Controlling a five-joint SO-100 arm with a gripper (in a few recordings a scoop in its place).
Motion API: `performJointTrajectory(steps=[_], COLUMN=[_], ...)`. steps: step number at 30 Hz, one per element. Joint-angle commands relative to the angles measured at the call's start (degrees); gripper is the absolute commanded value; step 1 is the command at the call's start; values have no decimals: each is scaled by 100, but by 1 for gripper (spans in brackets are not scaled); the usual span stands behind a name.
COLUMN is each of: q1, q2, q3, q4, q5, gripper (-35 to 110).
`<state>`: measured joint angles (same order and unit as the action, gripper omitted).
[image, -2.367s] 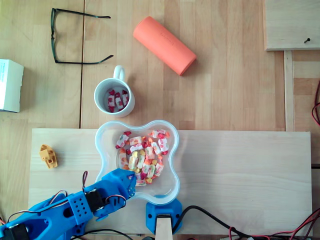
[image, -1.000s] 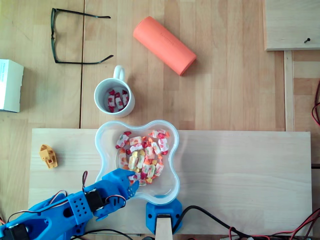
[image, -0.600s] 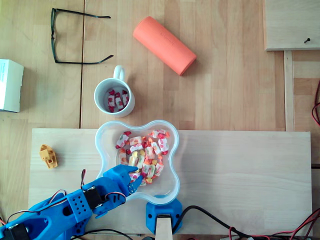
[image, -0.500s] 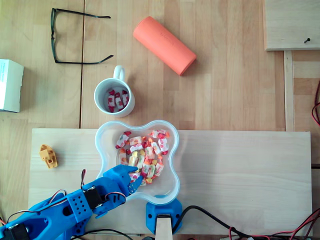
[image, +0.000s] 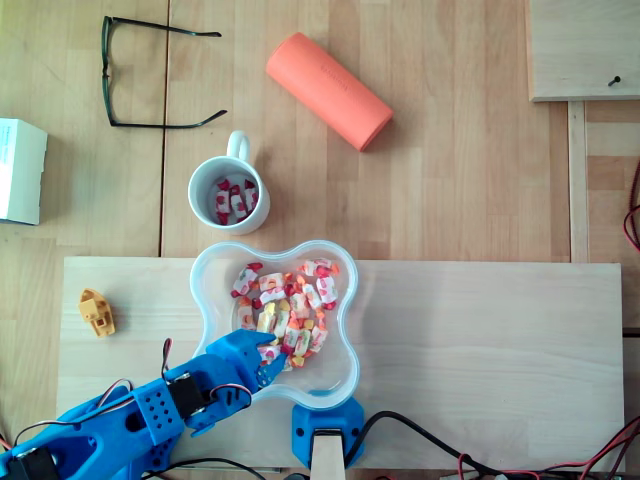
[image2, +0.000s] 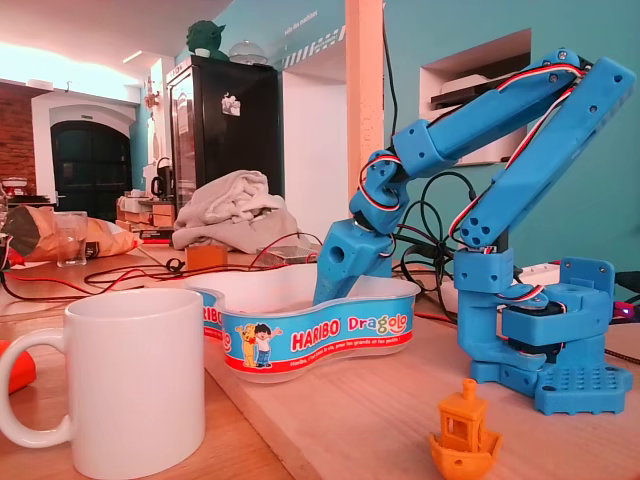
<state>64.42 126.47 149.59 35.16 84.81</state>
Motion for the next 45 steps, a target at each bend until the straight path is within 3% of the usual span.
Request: performJointTrajectory(steps=[1, 28, 39, 45], q1=[9, 9, 0, -35], q2=[79, 114, 79, 97], q3=[-35, -97, -123, -44], q4=[-9, -18, -35, -35], q5=[26, 9, 0, 35], gripper=[12, 12, 25, 26])
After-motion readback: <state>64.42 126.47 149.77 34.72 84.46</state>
